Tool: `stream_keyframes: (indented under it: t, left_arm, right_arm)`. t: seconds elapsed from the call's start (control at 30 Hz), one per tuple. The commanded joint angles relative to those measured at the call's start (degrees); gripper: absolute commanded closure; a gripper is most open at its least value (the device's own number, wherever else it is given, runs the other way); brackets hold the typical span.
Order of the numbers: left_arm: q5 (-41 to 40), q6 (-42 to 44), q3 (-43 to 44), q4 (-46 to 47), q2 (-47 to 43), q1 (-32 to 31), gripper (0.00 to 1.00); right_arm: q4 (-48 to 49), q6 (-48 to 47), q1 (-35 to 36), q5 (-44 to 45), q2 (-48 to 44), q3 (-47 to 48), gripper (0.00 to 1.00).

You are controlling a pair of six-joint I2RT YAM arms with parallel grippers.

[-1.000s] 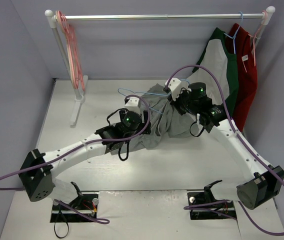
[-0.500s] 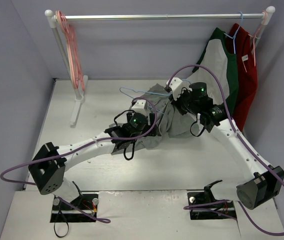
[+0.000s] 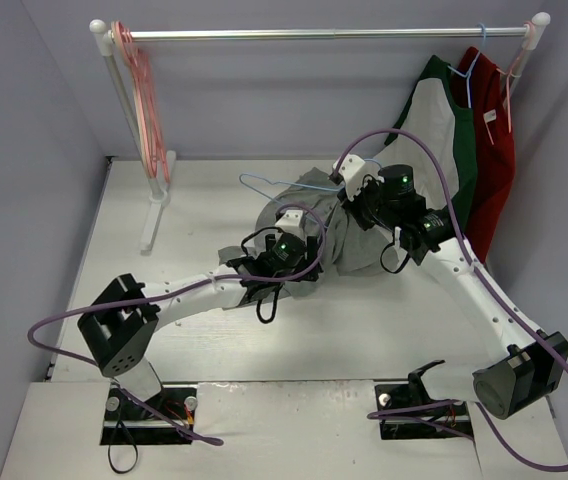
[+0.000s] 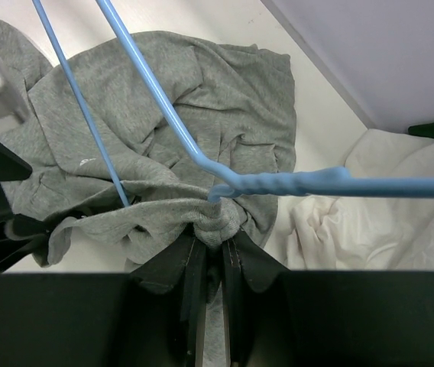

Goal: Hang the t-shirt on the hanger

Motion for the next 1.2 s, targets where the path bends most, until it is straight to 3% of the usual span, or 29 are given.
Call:
stream_keyframes:
  t: [0.0, 0.37, 0.63, 0.9, 1.0, 1.17]
  left_arm:
    - [-1.07, -0.62, 3.0, 4.3, 0.44, -0.29, 0.39]
    - [-3.44, -1.5, 1.34, 4.04, 3.17, -0.03, 0.55]
    - [-1.69, 1.65, -2.1, -0.35, -6.31, 10.05, 0.62]
    - [1.47, 11.22, 7.46, -13.0, -10.55, 19.82, 0.66]
    - [3.23, 13.78, 13.08, -19.14, -10.02, 23.25, 0.72]
    - [5.26, 16.33, 20.92, -23.99, -8.79, 26.86, 0.92]
  right_arm:
    - [3.72, 0.98, -0.28, 0.19, -2.37, 0.94, 1.0]
    - [3.01, 1.16, -0.28, 0.54, -3.86, -0.03, 1.0]
    - [2.05, -0.6, -0.37, 2.73, -6.23, -1.87, 1.0]
    - [0.29, -3.23, -0.37, 4.32, -7.64, -1.7, 1.0]
    - [-0.24, -4.11, -0.37, 4.32, -7.99, -1.53, 1.0]
    - [-0.85, -5.43, -0.37, 5.55, -7.64, -1.61, 1.0]
